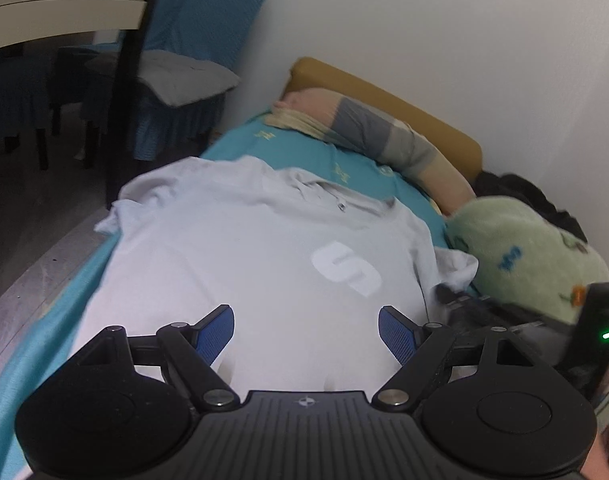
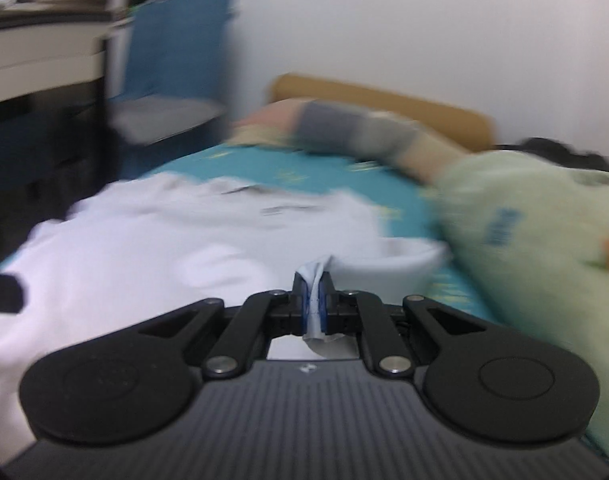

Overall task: Fold clothes
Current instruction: 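Grasp the sleeve with the right gripper and fold it across the shirt body, then grasp the shirt side with the left gripper and fold it toward the center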

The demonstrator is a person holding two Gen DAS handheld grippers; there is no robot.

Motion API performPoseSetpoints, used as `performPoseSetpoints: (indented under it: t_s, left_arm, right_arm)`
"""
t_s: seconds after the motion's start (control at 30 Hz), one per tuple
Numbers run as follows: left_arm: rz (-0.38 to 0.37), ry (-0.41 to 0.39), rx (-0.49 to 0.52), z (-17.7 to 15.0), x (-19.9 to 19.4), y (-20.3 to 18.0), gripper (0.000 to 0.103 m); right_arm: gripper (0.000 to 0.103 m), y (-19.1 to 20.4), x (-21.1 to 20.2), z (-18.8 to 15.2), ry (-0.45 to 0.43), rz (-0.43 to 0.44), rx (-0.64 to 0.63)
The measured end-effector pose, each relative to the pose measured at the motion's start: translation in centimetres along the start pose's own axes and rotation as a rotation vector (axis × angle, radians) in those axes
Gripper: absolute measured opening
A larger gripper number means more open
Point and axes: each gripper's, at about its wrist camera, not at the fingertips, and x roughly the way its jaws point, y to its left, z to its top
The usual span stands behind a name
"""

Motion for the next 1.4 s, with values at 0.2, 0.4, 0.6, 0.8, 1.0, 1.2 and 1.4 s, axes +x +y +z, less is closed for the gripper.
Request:
performPoseSetpoints:
  t_s: [0.2,0.4,0.6,0.8,1.0,1.2,1.4]
  left_arm:
    - [0.039,-0.007,-0.014,0.5,-0.2,1.7,0.081]
    - [0.013,0.003,0.097,-0.7,-0.3,-0.7,0.081]
    - [-0.008,0.031,0.249,-3.3,0.1,-5.0,0.081]
    - [-0.045,0.013,0.402,-5.8,1.3,-10.0,0.072]
    - [-0.070,0.027,0.592,-7.8,6.9,-15.3,0.069]
    - [-0.060,0.049,0.713,-8.5,12.5,-17.7,0.069]
    - [-0.084,0.020,0.672,-6.8,13.8,-18.4,0.057]
  right_arm:
    - [0.015,1.5,2.9,-0.9,0.153,0.093,0.021]
    - [0.075,-4.0,-6.7,-1.1,0.102,0.128,0.273]
    - [0.075,-8.3,-17.4,-2.6,0.031,0.048,0.430]
    - [0.076,-9.5,-19.0,-5.4,-0.001,-0.044,0.456]
    - [0.075,-10.9,-17.1,-5.4,-0.047,-0.070,0.416]
    - [0.075,-13.7,-15.3,-5.9,-0.056,-0.085,0.510]
    - [0.075,-15.5,-14.9,-6.3,-0.068,-0.073,0.583]
